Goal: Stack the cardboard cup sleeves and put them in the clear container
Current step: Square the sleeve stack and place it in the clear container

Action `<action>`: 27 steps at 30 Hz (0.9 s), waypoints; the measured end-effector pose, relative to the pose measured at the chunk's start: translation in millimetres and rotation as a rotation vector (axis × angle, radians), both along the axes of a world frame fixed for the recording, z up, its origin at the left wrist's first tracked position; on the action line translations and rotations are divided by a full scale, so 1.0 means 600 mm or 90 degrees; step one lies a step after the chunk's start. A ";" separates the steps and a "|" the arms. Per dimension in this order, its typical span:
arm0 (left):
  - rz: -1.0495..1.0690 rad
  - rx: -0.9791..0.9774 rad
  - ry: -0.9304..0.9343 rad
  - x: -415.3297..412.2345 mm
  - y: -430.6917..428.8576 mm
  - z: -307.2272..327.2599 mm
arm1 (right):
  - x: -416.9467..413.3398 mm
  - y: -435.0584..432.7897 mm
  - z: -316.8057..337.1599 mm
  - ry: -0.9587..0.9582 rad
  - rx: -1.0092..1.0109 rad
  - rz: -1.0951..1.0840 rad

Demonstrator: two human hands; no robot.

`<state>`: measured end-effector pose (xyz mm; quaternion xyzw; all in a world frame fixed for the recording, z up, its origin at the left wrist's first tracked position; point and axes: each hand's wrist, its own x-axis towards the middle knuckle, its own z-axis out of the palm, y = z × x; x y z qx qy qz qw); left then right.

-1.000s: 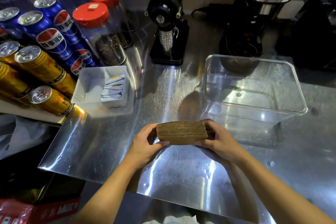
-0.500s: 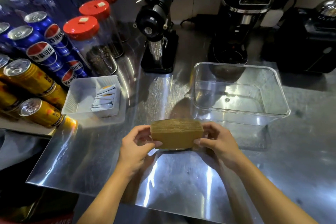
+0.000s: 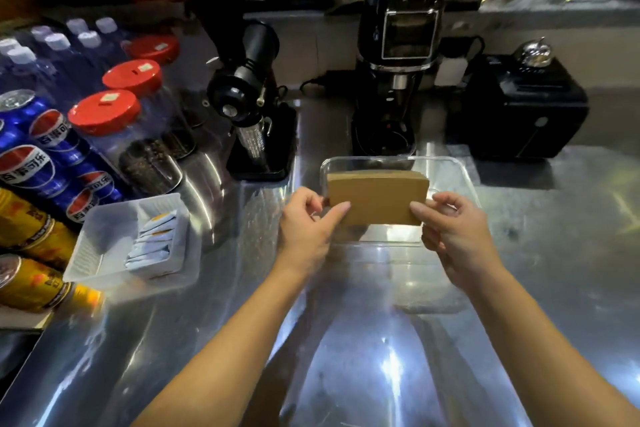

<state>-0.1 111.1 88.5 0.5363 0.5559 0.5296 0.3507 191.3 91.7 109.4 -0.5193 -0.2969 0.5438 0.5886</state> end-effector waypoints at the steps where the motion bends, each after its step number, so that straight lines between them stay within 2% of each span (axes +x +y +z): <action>1: -0.002 -0.006 0.016 0.016 0.015 -0.002 | 0.011 0.011 0.000 -0.011 -0.019 -0.013; 6: -0.023 -0.155 0.012 0.082 0.088 -0.037 | 0.054 0.071 -0.024 -0.048 -0.155 -0.038; 10: -0.034 -0.226 0.129 0.108 0.125 -0.064 | 0.067 0.113 -0.053 -0.102 -0.230 -0.023; 14: -0.073 -0.283 0.168 0.112 0.153 -0.075 | 0.071 0.147 -0.063 -0.160 -0.300 0.014; 22: -0.013 -0.377 0.178 0.122 0.183 -0.092 | 0.066 0.186 -0.091 -0.174 -0.360 0.017; 27: 0.020 -0.362 0.251 0.120 0.183 -0.088 | 0.068 0.187 -0.099 -0.259 -0.339 0.020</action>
